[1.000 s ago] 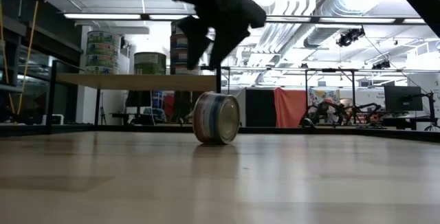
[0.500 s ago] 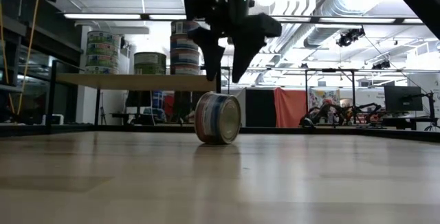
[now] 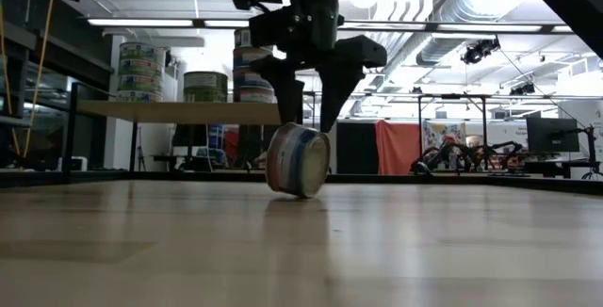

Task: Stack canned seafood by type on shelf
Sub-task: Stack the blue-pink tuna can on top of the blue-pink tuna cans on the shelf

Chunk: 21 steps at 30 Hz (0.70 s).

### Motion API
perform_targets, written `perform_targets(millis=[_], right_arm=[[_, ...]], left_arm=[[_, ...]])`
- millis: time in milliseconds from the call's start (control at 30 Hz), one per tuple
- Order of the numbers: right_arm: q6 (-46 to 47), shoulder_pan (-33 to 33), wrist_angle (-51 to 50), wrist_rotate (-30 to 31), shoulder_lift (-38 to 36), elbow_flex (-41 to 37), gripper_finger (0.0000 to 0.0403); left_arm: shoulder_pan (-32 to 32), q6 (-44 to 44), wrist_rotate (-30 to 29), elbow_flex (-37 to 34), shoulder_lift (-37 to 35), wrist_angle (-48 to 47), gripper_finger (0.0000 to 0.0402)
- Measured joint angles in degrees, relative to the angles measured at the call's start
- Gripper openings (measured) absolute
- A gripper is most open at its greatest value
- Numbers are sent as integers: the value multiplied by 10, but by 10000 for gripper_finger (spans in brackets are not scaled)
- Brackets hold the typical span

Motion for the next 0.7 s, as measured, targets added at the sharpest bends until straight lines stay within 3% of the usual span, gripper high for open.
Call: perform_targets(millis=[433, 567, 633, 700], right_arm=[[10, 17, 36, 5, 20, -1, 291], [86, 17, 27, 34, 20, 14, 291], [121, 15, 3, 9, 19, 27, 287], [148, 15, -25, -13, 15, 35, 269]], left_arm=[[0, -16, 7, 0, 0, 2, 0], [6, -40, 11, 0, 0, 7, 0], [33, -72, 45, 0, 0, 4, 0], [73, -91, 132, 0, 0, -19, 0]])
